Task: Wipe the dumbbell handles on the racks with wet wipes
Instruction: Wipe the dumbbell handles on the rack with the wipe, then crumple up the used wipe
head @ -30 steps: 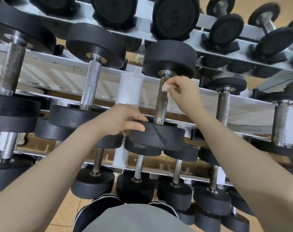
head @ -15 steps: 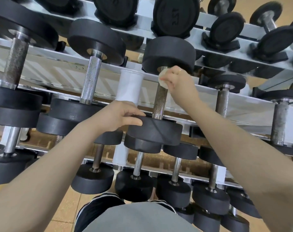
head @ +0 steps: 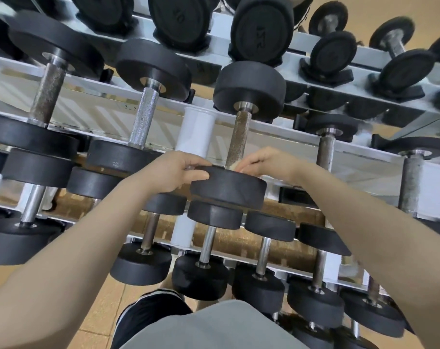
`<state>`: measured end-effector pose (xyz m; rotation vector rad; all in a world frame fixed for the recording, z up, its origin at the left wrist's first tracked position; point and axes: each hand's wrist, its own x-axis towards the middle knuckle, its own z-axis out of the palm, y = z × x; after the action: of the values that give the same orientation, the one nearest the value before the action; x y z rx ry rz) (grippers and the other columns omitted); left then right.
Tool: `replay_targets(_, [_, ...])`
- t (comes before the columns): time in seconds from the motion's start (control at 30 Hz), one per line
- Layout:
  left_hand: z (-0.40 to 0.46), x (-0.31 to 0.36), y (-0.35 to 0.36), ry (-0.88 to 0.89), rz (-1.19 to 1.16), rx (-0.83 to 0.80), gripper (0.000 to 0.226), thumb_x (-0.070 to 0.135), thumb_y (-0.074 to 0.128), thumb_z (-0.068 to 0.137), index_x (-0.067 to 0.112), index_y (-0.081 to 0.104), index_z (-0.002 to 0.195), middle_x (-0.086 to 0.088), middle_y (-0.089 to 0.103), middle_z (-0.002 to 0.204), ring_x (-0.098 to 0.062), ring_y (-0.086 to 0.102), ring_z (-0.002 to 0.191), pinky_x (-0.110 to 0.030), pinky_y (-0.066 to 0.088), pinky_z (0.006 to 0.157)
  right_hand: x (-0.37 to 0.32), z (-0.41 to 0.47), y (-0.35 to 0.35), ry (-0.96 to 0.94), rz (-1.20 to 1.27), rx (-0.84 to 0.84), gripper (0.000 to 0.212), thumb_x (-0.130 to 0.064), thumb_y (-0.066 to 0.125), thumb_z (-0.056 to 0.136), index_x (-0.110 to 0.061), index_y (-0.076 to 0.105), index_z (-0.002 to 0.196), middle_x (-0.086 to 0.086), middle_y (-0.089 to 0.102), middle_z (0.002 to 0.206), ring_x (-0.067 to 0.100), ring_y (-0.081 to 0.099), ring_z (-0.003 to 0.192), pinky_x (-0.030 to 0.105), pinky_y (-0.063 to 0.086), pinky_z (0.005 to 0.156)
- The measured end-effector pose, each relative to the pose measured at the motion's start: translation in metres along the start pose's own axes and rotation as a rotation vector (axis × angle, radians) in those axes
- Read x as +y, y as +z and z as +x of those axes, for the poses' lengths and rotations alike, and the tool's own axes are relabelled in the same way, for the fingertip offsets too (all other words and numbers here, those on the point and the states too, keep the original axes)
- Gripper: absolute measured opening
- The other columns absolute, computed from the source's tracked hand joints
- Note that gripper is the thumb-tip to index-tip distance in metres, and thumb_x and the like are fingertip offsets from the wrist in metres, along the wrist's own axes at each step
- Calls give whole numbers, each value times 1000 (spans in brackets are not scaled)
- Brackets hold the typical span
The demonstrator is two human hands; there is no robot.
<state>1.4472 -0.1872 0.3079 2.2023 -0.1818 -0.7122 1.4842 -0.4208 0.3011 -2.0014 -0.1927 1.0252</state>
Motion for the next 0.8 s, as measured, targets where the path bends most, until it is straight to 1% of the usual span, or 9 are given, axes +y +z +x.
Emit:
replay_targets(0.1, [-6,4,3,-6,148,25,43,28,55,91,22,48,133,-1,57,128,-17,52,116,-26,37,97,-6,-5,8,31,-64,176,17,-6,53,91,-10,69,96,3,65,94,13,55,87,28,48,82])
replay_targets(0.2, [-17,10,14,56,250,-3,51,26,54,91,20,38,139,-6,52,133,-17,50,112,-25,35,96,-11,-14,25,-87,-146,474,21,-11,49,94,-10,68,103,4,65,102,15,55,94,25,42,85])
replay_targets(0.27, [-23,12,17,84,242,15,58,28,56,90,22,32,142,-1,44,140,-17,43,124,-28,34,103,-18,-26,25,-172,-54,622,21,-7,49,93,-11,69,98,3,65,96,15,56,92,28,44,84])
replay_targets(0.4, [-24,31,18,248,293,79,75,23,57,89,28,11,147,-2,37,145,-19,33,133,-35,30,109,-29,-54,33,-186,343,658,35,9,43,86,-15,62,69,-5,59,78,2,53,75,17,42,70])
replay_targets(0.47, [-24,46,22,392,335,62,71,22,59,87,26,19,146,-4,35,146,-20,32,132,-29,26,110,-27,-65,45,-98,512,615,40,9,39,88,-17,57,65,-4,58,80,9,52,79,21,42,70])
replay_targets(0.53, [-23,55,27,560,396,71,54,21,63,85,18,43,136,-9,38,141,-23,36,129,-27,27,107,-20,-75,61,-26,614,595,41,6,38,91,-19,57,64,-1,58,82,17,52,82,25,43,72])
replay_targets(0.6, [-26,58,30,651,415,100,33,20,64,85,11,59,116,-10,46,132,-24,43,122,-34,36,104,-17,-86,78,14,707,631,42,0,41,92,-23,63,65,4,60,87,25,51,89,37,43,83])
replay_targets(0.7, [-36,55,28,721,373,25,13,21,62,85,10,61,92,-6,55,112,-20,51,104,-32,40,92,-21,-106,107,-32,900,706,30,0,44,92,-14,66,79,8,62,88,28,55,91,47,44,88])
replay_targets(0.8, [-58,43,26,826,324,-125,22,30,53,85,9,56,81,-3,59,84,-9,48,78,-23,36,71,-24,-117,145,-58,941,790,27,1,44,93,-13,67,89,7,64,87,20,61,84,37,51,80])
